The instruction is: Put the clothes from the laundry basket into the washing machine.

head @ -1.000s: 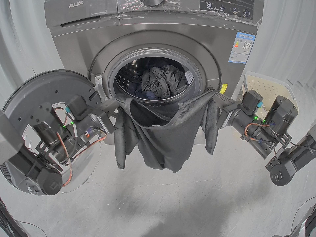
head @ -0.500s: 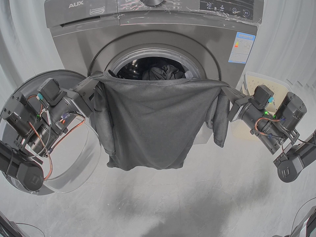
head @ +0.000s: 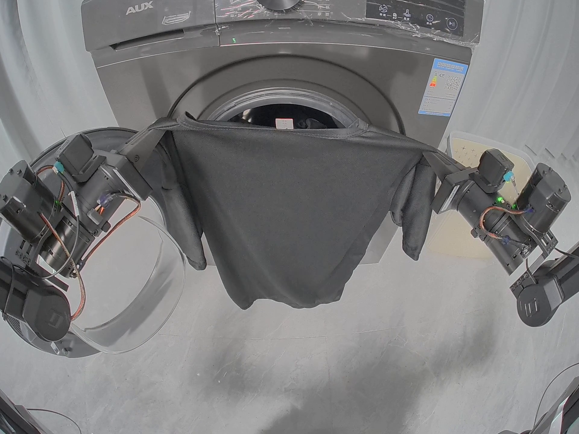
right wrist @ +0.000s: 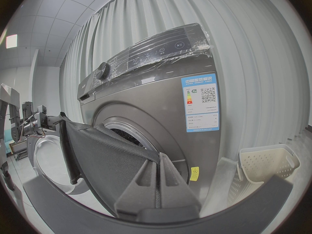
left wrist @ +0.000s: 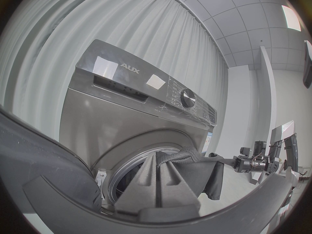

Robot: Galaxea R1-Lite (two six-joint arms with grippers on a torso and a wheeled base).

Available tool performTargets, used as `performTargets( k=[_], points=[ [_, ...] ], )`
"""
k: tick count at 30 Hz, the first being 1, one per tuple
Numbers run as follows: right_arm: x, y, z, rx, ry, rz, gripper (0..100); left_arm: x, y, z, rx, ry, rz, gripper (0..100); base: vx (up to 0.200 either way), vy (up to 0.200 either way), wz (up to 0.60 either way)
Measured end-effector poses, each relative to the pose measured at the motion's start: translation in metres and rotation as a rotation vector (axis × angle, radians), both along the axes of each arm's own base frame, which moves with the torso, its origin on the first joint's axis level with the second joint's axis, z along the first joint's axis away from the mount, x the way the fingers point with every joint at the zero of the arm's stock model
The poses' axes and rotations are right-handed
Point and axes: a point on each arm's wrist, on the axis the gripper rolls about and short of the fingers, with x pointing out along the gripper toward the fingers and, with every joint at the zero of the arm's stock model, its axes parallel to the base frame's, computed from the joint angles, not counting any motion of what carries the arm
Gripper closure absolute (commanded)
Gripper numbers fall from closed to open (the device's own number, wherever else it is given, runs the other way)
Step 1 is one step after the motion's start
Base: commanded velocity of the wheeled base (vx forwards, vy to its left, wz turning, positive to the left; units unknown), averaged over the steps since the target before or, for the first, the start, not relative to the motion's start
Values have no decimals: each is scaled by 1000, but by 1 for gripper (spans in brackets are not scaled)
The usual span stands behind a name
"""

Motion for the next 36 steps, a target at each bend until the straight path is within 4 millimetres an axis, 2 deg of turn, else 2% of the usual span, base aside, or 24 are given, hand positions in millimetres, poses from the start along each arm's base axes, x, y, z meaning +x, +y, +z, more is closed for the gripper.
performTargets(
  k=[7, 13, 20, 25, 26, 31, 36],
  points=[
    [-2, -1, 2, 1, -2, -2, 100, -1, 0, -2, 2, 4, -1, 100, 0, 0, 0],
    [-5, 2, 1, 2, 4, 14, 100, -3, -10, -8, 10, 24, -36, 100, 0, 0, 0],
    [-8, 27, -20, -2, 79, 102, 100, -4, -46, -17, 18, 54, -154, 100, 0, 0, 0],
    [-2, 51, -41, -8, 135, 163, 100, 11, -72, -17, 7, 43, -205, 100, 0, 0, 0],
    [-1, 56, -48, -13, 150, 176, 0, 15, -78, -16, 4, 39, -212, 100, 0, 0, 0],
    [-7, 85, -80, -58, 236, 252, 0, 30, -100, -12, -14, 32, -215, 100, 0, 0, 0],
    [-22, 92, -110, -132, 339, 291, 0, 37, -111, -9, -24, 23, -218, 100, 0, 0, 0]
  ],
)
